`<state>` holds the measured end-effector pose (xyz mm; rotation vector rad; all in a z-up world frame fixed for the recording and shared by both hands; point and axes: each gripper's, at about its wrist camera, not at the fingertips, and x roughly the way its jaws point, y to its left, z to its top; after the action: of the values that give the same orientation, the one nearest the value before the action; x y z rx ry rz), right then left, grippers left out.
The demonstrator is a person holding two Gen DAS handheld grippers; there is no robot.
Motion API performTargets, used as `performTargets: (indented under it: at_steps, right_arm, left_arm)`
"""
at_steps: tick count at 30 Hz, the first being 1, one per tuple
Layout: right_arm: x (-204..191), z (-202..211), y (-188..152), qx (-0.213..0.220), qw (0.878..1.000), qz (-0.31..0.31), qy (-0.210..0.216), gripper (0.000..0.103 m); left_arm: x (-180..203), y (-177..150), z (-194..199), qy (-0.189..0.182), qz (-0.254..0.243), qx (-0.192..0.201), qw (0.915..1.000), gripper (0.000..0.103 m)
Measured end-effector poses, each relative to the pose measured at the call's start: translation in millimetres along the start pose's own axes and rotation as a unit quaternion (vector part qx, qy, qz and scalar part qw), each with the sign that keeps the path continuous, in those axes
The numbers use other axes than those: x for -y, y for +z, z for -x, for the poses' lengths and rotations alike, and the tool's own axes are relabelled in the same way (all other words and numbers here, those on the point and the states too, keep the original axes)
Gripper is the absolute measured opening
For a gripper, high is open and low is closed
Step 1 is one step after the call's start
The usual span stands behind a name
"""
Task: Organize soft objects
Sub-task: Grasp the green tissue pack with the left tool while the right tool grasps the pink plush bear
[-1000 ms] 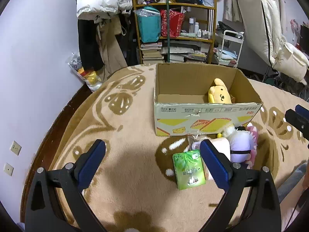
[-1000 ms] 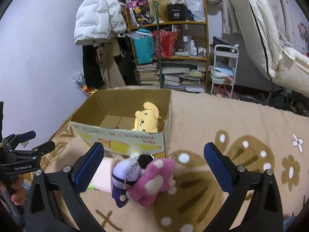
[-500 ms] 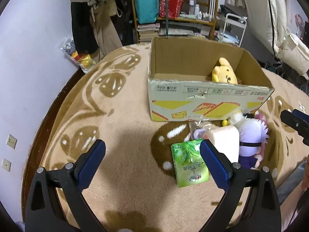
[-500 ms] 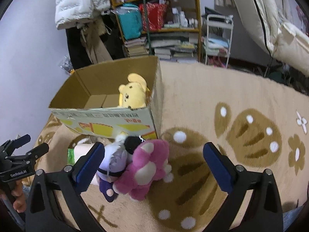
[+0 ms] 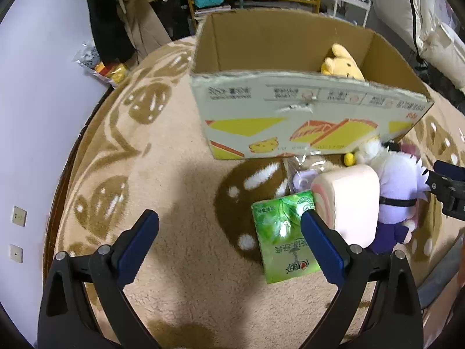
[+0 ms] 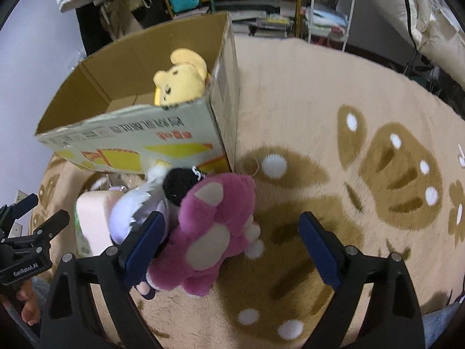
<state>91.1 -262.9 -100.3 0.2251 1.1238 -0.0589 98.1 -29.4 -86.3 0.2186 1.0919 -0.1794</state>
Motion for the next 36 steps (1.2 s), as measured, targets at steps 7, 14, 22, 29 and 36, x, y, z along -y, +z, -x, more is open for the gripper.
performTargets:
  at_steps: [7, 14, 22, 29, 36]
  right_arm:
    - [-1, -14, 3, -0.017, 1.000, -0.003, -0.006, 0.097]
    - [4, -21, 7, -0.028, 1.000, -0.012, -0.004, 0.097]
    - [3, -23, 8, -0.028, 1.000, -0.009, -0.011, 0.097]
    - [8, -25, 11, -0.032, 0.999, -0.015, -0.004, 0.097]
    - [7, -26, 12, -0.032, 0.999, -0.015, -0.002, 0.097]
  left_arm:
    - [12, -1, -14, 0.001, -0.024, -0.021, 0.9995, 0.097]
    - [13, 3, -27, -0.038, -0.020, -0.041, 0.9982, 0.097]
    - [5, 6, -39, -0.075, 0.004, -0.064, 0.9951, 0.097]
    - [4, 6, -43, -0.085, 0.012, -0.071, 0.9938, 0.097]
    - [1, 6, -48, -0.085, 0.017, -0.074, 0.9934, 0.097]
